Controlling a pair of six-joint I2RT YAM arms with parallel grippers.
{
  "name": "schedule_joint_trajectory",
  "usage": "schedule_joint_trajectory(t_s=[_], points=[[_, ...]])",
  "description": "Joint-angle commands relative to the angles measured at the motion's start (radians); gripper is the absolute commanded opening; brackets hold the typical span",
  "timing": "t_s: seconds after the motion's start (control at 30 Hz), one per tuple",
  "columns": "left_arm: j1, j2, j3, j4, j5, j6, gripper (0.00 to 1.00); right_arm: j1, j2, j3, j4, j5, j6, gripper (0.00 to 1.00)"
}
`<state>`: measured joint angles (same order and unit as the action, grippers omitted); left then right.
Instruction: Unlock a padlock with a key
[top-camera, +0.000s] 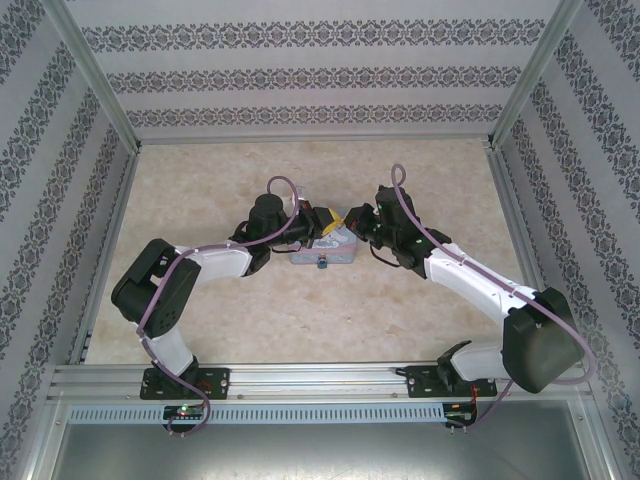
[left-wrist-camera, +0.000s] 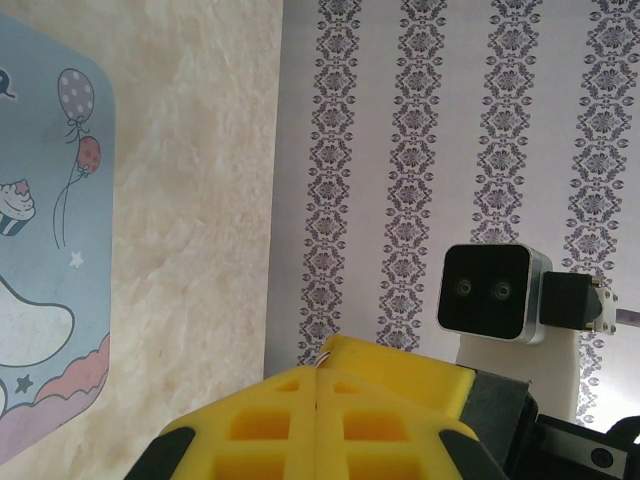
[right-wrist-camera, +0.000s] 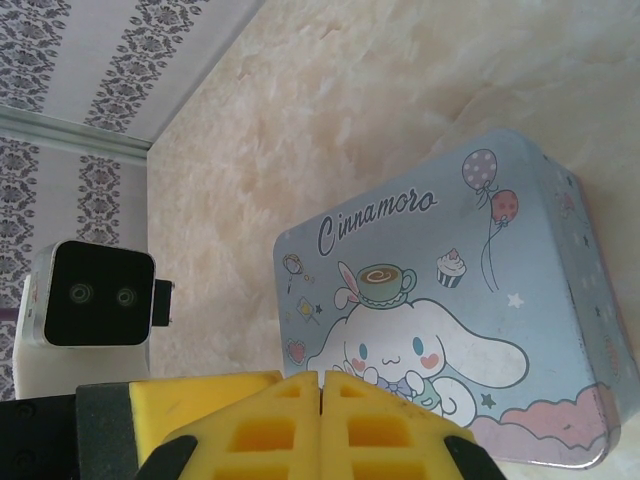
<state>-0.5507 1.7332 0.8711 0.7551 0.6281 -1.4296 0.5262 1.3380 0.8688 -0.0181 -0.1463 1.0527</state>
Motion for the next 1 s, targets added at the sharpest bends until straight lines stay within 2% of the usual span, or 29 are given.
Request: schedule_joint_trajectory(t_s=[0.0, 0.03, 0.07, 0.1, 0.2, 0.4, 0.53, 0.67, 0.87, 0.97], points=[[-0.015, 0.006, 0.029, 0.043, -0.004, 0.025, 0.00, -0.008, -0.027, -0.010, 0.001, 0.010, 0.011, 0.25], [-0.014, 0.003, 0.032, 0.034, 0.003, 0.040, 0.00, -0.021, -0.046, -0.025, 0.000, 0.009, 0.009, 0.39], [-0.012, 0.000, 0.038, 0.021, 0.012, 0.058, 0.00, -0.035, -0.062, -0.039, -0.002, 0.003, 0.004, 0.46], [-0.008, -0.006, 0.047, -0.007, 0.023, 0.093, 0.00, -0.052, -0.082, -0.055, -0.003, -0.010, -0.002, 0.50], [0.001, -0.030, 0.090, -0.139, 0.062, 0.224, 0.00, -0.102, -0.138, -0.101, 0.010, -0.059, -0.033, 0.54], [0.015, -0.065, 0.210, -0.439, 0.133, 0.488, 0.00, -0.206, -0.225, -0.183, 0.103, -0.200, -0.100, 0.56], [0.031, -0.061, 0.290, -0.588, 0.187, 0.625, 0.00, -0.271, -0.231, -0.225, 0.226, -0.330, -0.115, 0.56], [0.061, -0.024, 0.348, -0.641, 0.280, 0.715, 0.00, -0.309, -0.193, -0.234, 0.347, -0.465, -0.122, 0.54], [0.087, 0.014, 0.424, -0.712, 0.381, 0.828, 0.00, -0.318, -0.145, -0.237, 0.488, -0.578, -0.111, 0.52], [0.092, 0.029, 0.446, -0.713, 0.420, 0.844, 0.00, -0.318, -0.112, -0.224, 0.552, -0.637, -0.108, 0.52]])
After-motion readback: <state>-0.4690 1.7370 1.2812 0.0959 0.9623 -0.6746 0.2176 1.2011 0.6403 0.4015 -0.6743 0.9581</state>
